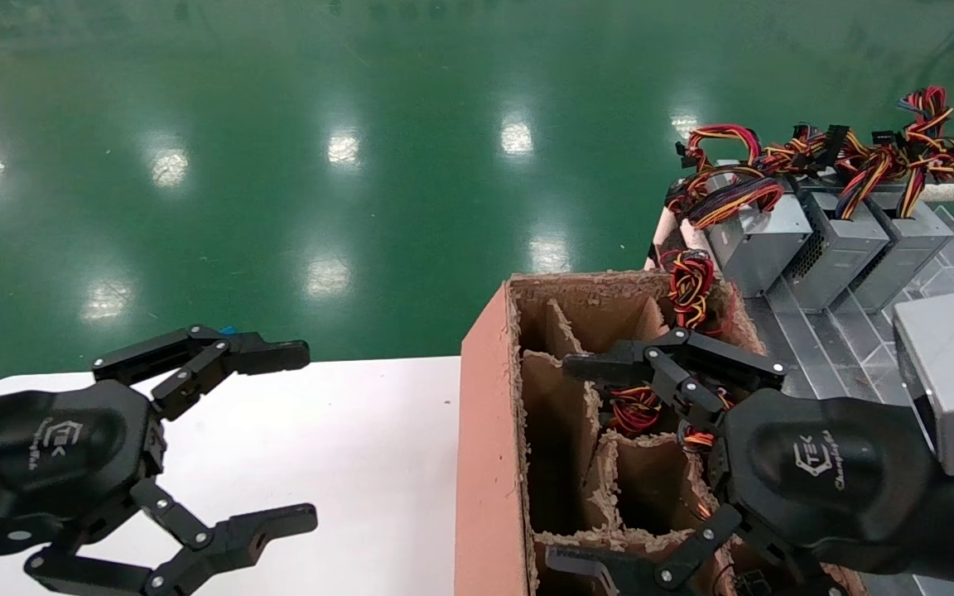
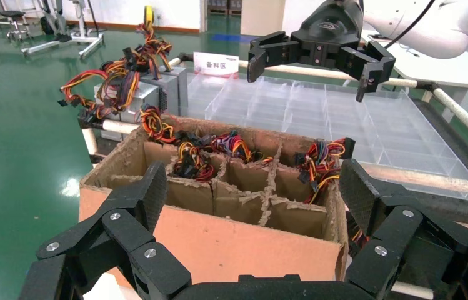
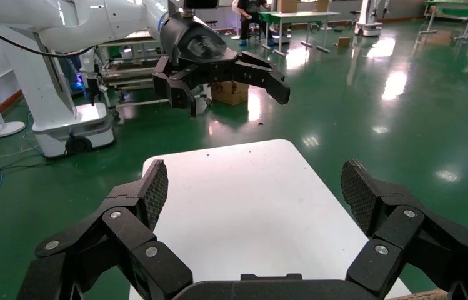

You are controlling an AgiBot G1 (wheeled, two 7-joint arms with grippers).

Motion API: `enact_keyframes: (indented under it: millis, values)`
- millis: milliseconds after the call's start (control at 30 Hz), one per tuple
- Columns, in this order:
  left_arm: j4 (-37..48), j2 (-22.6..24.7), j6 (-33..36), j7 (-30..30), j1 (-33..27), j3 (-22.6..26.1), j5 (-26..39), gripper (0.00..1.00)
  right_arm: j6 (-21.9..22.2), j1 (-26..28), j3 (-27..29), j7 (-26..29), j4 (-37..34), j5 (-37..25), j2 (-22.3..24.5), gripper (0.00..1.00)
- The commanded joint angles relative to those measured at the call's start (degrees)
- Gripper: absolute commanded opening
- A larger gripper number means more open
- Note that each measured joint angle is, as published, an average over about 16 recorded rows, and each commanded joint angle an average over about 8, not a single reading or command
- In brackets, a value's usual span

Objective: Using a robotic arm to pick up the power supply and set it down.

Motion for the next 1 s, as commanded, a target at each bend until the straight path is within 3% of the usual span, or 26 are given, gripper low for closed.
enact_keyframes:
  millis: [33, 1000]
  values:
    - [0.00, 0.00, 0.00, 0.00, 0.00, 0.00, 0.00, 1.00, 0.00, 0.00, 0.00, 0.00, 0.00, 0.00, 0.00, 1.00]
    - [0.00, 0.00, 0.00, 0.00, 0.00, 0.00, 0.00, 1.00, 0.00, 0.00, 0.00, 0.00, 0.00, 0.00, 0.00, 1.00]
